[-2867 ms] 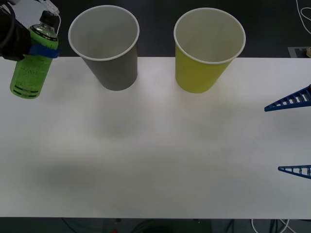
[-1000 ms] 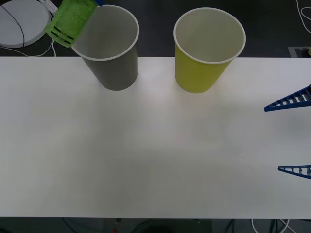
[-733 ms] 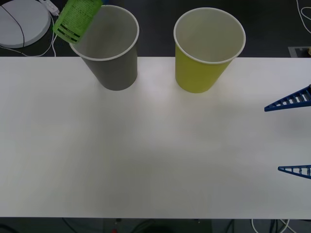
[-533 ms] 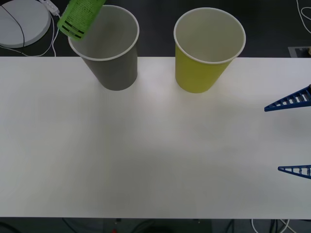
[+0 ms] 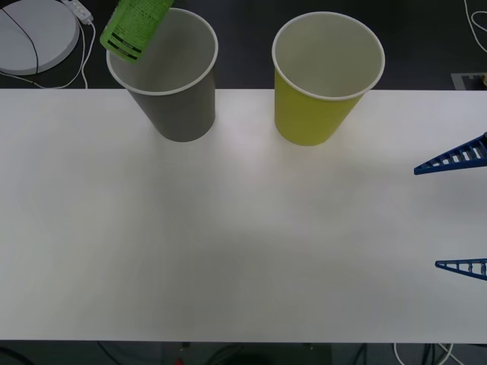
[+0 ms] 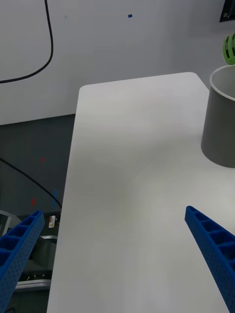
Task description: Put the can into the green bin and the plastic bottle into the gray bin
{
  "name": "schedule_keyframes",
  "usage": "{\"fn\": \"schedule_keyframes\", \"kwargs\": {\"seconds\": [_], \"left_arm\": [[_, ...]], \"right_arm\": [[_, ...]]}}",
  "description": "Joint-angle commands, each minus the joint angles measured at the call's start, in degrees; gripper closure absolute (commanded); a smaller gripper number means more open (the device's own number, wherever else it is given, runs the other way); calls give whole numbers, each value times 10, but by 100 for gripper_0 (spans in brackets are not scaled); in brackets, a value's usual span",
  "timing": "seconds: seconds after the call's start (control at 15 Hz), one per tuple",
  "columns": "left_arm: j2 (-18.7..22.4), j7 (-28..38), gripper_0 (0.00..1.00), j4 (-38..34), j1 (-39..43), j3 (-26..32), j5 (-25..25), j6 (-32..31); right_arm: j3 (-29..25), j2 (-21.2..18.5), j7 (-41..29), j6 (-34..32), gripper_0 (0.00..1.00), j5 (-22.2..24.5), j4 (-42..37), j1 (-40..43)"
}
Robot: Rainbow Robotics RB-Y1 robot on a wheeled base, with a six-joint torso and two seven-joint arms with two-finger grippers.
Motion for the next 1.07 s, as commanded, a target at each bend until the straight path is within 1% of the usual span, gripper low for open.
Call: {"fn": "schedule_keyframes", "kwargs": {"seconds": [0.07, 0.27, 0.33, 0.4, 0.47, 1.07], "left_arm": [[0, -1, 100, 0, 0, 0, 3, 0], [0, -1, 99, 0, 0, 0, 5, 0], [0, -2, 91, 0, 0, 0, 5, 0], [-1, -2, 41, 0, 0, 0, 6, 0], [-1, -6, 0, 0, 0, 0, 6, 0], [0, -9, 0, 0, 2, 0, 7, 0]], "right_arm": [[0, 0, 0, 0, 0, 0, 0, 0], [0, 0, 0, 0, 0, 0, 0, 0], [0, 0, 0, 0, 0, 0, 0, 0], [0, 0, 0, 0, 0, 0, 0, 0], [0, 0, 0, 0, 0, 0, 0, 0], [0, 0, 0, 0, 0, 0, 0, 0]]}}
